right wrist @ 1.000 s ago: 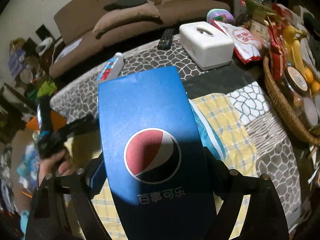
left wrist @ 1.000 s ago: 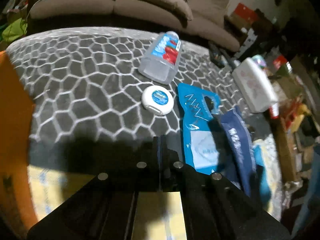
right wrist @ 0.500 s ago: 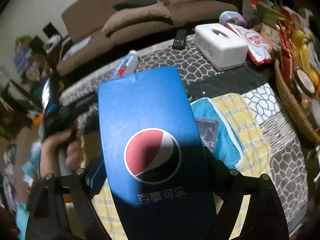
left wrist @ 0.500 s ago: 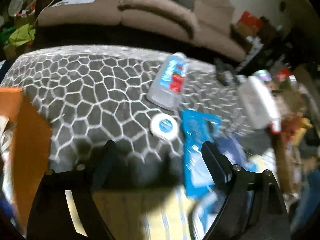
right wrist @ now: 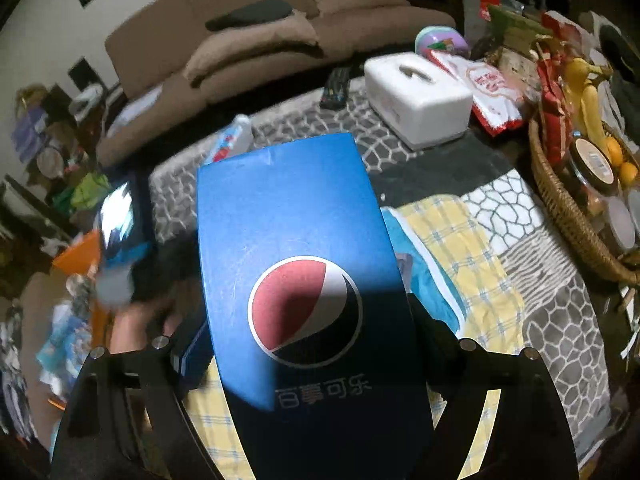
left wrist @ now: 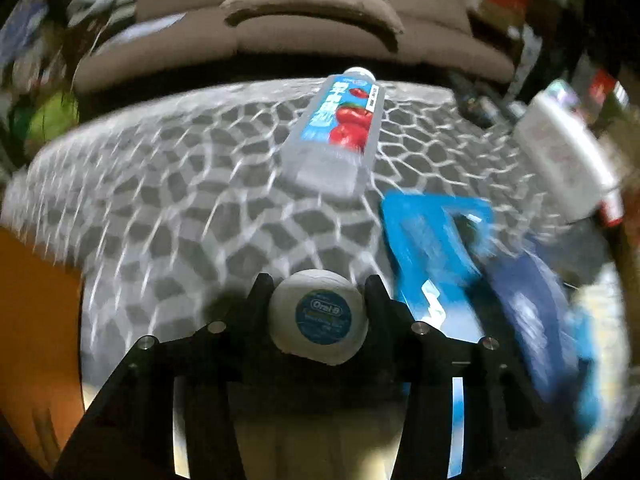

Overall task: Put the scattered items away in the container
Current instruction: 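Grasp the white Oral-B floss case with the left gripper while the right gripper holds the Pepsi box, then carry the floss case with the left gripper and Pepsi box with the right gripper over the box, then release the floss case from the left gripper while the right gripper drops the Pepsi box into the box, then move the right gripper to the navy blue sachet and grasp it, then grasp the black SKIN mask sheet with the left gripper while the right gripper lifts the navy sachet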

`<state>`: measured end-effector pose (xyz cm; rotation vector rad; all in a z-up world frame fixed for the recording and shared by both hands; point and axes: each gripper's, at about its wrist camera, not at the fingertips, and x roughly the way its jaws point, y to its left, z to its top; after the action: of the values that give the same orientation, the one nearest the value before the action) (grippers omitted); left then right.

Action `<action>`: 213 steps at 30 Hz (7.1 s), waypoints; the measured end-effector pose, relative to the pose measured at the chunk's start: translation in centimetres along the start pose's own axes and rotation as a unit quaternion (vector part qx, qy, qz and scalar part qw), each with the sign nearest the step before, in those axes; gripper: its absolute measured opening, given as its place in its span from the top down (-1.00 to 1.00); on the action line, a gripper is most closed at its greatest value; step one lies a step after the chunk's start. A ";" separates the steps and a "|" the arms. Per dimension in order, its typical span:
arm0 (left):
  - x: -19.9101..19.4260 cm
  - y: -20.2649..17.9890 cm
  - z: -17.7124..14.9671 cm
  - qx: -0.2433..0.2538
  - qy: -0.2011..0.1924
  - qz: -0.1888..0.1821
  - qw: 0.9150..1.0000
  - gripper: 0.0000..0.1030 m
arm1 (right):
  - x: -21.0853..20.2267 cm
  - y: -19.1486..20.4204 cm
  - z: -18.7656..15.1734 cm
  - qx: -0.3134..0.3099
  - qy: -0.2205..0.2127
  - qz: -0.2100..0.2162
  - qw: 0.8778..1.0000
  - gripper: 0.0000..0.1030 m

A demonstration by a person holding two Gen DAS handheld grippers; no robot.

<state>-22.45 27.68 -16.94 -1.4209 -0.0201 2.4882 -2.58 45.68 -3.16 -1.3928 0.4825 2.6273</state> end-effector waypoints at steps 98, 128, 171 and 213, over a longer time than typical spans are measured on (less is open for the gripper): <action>-25.1 29.6 -10.9 -0.180 -0.060 0.006 0.982 0.14 | 1.4 15.6 -5.1 -0.016 0.065 0.172 0.983 -0.95; -27.6 18.2 -12.3 -0.113 -0.065 -0.024 0.991 -0.97 | 11.0 -2.8 -4.4 -0.119 0.073 -0.090 0.986 -0.66; -23.9 5.5 -15.4 0.063 -0.049 -0.017 0.997 -0.97 | 2.0 -5.2 -2.4 -0.046 0.070 -0.040 0.996 0.71; -28.1 -0.6 -16.8 0.025 -0.140 -0.047 0.989 0.98 | 10.1 -4.7 -3.0 -0.081 0.118 -0.111 0.983 -0.66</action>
<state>5.37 19.36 -1.80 -1.0174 -0.0776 2.5676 -4.70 48.74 -14.11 -1.7090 0.1273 2.3800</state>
